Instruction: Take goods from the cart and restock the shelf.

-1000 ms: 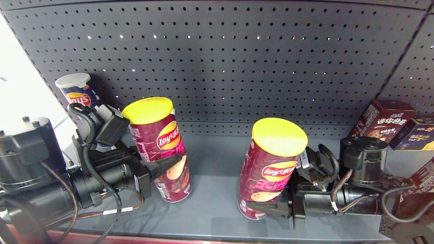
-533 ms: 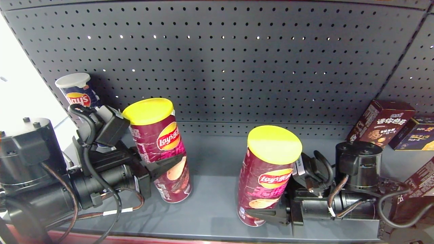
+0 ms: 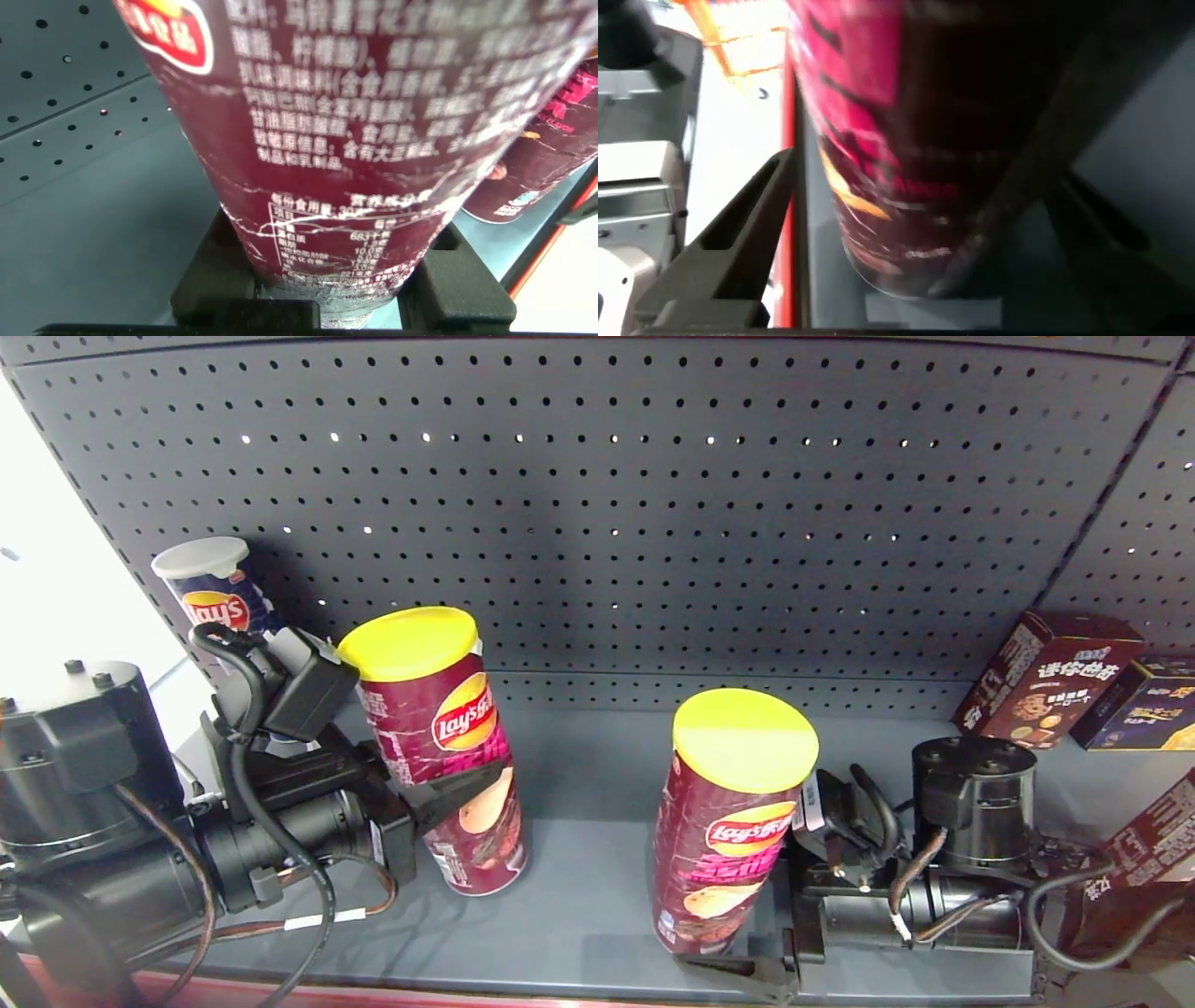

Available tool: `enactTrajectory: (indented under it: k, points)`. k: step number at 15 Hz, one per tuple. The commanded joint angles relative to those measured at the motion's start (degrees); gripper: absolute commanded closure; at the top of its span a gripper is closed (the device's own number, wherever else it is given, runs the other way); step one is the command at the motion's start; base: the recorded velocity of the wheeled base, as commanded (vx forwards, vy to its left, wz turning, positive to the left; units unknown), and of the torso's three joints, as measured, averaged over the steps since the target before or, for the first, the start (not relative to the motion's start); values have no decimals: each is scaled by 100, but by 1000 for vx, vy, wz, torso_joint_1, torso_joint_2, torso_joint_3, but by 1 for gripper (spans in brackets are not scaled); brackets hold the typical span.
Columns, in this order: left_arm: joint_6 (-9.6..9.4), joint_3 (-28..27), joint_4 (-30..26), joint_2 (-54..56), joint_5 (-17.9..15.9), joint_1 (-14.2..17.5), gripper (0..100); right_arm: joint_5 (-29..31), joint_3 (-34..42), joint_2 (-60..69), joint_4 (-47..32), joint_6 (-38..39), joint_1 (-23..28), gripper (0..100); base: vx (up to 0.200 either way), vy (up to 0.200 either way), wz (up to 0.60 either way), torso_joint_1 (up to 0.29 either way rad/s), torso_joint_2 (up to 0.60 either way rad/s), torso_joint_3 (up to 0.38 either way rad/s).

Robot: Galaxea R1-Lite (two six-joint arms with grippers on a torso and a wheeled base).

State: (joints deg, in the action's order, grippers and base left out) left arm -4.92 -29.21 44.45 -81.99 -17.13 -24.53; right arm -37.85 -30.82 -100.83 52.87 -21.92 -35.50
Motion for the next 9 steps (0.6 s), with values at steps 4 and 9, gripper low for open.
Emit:
enactTrajectory:
  k: [4,9]
  points:
    - [0,-6,3,-18,-1,-8,100,120,436,837,-31,3,157,0,0,0,0,0,0,0]
    - [18,205,20,8,43,-26,100,94,744,1962,-40,21,623,0,0,0,0,0,0,0]
